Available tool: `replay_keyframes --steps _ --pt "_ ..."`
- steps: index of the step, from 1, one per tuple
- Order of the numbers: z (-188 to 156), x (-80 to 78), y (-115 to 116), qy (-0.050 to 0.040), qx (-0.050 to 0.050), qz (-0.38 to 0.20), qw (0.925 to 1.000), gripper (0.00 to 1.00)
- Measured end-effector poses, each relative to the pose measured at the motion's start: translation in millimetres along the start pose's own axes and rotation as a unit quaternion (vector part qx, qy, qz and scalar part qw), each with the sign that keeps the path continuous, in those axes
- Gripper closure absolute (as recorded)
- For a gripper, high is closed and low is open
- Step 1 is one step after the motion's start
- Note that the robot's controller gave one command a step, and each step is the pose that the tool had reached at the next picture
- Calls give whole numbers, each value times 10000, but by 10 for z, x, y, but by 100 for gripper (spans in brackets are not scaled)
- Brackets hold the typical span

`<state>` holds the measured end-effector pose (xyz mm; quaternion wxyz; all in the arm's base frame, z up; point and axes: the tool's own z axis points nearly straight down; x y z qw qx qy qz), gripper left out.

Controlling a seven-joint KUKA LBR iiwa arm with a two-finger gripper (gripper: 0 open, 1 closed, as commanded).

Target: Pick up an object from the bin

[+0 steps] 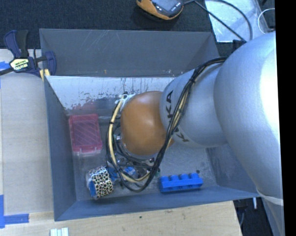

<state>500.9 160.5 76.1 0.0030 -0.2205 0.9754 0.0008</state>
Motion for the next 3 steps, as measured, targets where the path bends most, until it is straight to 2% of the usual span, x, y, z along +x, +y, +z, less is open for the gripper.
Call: replay_keyframes --steps 1,3 --pt "-93 14 3 29 -5 4 10000 100" --pt "-605 16 4 43 -7 6 10000 100"
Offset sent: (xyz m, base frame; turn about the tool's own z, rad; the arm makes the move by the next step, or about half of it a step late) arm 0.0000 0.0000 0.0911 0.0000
